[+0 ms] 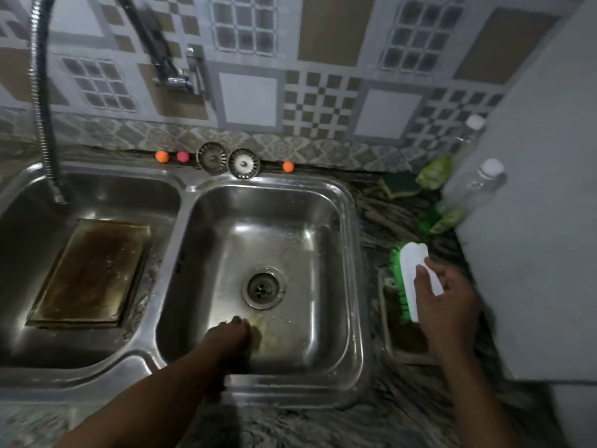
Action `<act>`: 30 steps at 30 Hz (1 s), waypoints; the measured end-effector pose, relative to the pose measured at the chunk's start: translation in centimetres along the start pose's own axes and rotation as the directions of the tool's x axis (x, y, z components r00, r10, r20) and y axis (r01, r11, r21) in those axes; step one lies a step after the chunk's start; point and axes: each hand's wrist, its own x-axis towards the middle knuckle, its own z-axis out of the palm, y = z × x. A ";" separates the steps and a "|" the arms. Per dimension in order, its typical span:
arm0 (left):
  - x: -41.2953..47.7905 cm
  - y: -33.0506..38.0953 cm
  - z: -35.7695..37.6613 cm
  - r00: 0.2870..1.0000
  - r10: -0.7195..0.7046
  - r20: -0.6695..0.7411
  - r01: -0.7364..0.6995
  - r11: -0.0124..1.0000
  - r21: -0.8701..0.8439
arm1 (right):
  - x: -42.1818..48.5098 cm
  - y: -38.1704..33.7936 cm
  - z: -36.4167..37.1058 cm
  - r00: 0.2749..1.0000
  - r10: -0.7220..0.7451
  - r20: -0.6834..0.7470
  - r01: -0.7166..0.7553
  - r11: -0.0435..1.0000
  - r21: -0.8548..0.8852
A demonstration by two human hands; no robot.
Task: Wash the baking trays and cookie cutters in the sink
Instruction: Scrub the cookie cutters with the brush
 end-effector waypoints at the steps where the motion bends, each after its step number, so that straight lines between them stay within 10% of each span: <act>1: 0.1 0.1 0.3 1.000 0.007 0.009 -0.007 1.000 -0.009 | -0.3 0.9 -0.4 1.000 0.007 0.007 -0.007 1.000 -0.011; 10: 0.9 1.2 0.1 1.000 0.020 -0.004 -0.020 0.997 -0.078 | -1.9 4.9 0.8 0.991 0.087 0.097 -0.078 0.993 -0.088; 17: 2.2 1.8 -1.7 0.988 -0.095 -0.119 0.029 0.886 -0.462 | -2.0 6.5 1.4 0.987 0.101 0.127 -0.086 0.989 -0.118; 19: 2.3 2.4 -2.6 0.977 -0.134 -0.164 -0.008 0.753 -0.658 | -2.0 6.3 1.4 0.985 0.115 0.130 -0.099 0.988 -0.120; 24: 0.6 4.4 -7.3 0.979 -0.149 -0.139 -0.138 0.017 -0.990 | -0.8 2.3 0.9 0.998 0.051 0.032 -0.052 0.999 0.017; 30: -1.3 4.9 -12.9 0.933 -0.073 -0.352 -0.355 -0.025 -0.935 | 0.4 -5.4 5.6 0.957 -0.159 0.243 0.098 0.964 0.247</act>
